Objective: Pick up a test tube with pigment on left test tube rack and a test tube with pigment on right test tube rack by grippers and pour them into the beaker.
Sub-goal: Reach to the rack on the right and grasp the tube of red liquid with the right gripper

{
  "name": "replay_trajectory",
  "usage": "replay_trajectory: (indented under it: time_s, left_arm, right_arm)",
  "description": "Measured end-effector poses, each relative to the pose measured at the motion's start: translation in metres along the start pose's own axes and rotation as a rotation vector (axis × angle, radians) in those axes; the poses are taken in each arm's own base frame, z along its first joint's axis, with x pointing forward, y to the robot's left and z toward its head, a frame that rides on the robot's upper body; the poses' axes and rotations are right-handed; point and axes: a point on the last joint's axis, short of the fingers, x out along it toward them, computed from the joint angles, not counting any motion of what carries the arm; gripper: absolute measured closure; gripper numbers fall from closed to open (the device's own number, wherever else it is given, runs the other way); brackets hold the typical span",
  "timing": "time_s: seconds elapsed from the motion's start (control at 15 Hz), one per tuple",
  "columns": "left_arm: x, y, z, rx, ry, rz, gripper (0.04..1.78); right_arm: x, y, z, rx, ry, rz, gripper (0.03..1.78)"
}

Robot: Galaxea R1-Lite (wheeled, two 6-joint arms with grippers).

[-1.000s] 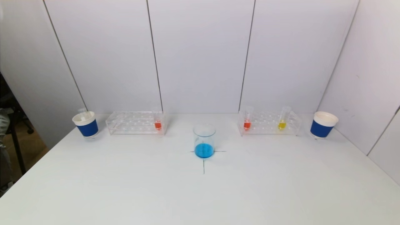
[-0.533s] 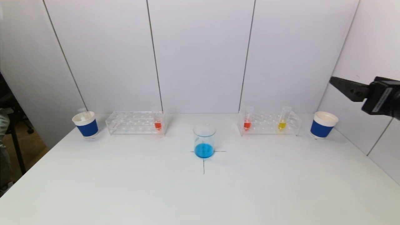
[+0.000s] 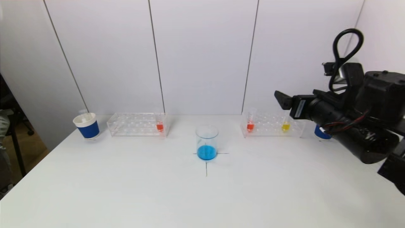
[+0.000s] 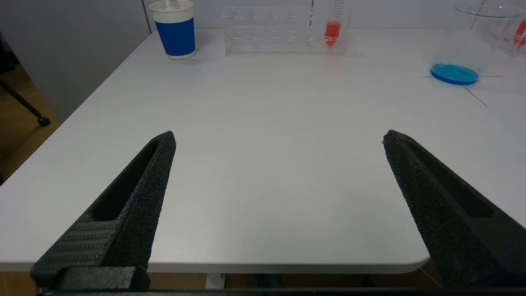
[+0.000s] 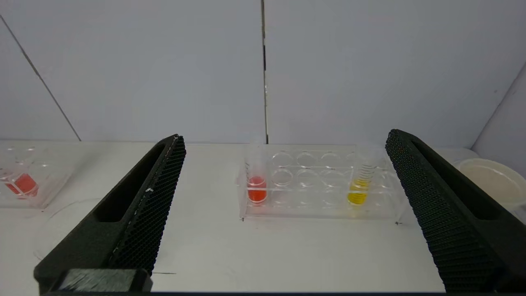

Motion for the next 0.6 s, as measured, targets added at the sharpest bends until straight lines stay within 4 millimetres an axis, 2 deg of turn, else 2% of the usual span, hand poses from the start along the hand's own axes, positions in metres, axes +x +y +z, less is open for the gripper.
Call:
replay_trajectory:
  time_s: [0.27,0.6]
  left_arm:
    - [0.0,0.0,0.0,0.0,0.0,0.0,0.06]
    - [0.0,0.0,0.0,0.0,0.0,0.0,0.06]
  right_arm:
    - [0.033,0.016,-0.036,-0.007,0.009,0.005,0.04]
    - [0.066,0.029,-0.07,-0.005,0.002,-0.02,0.04]
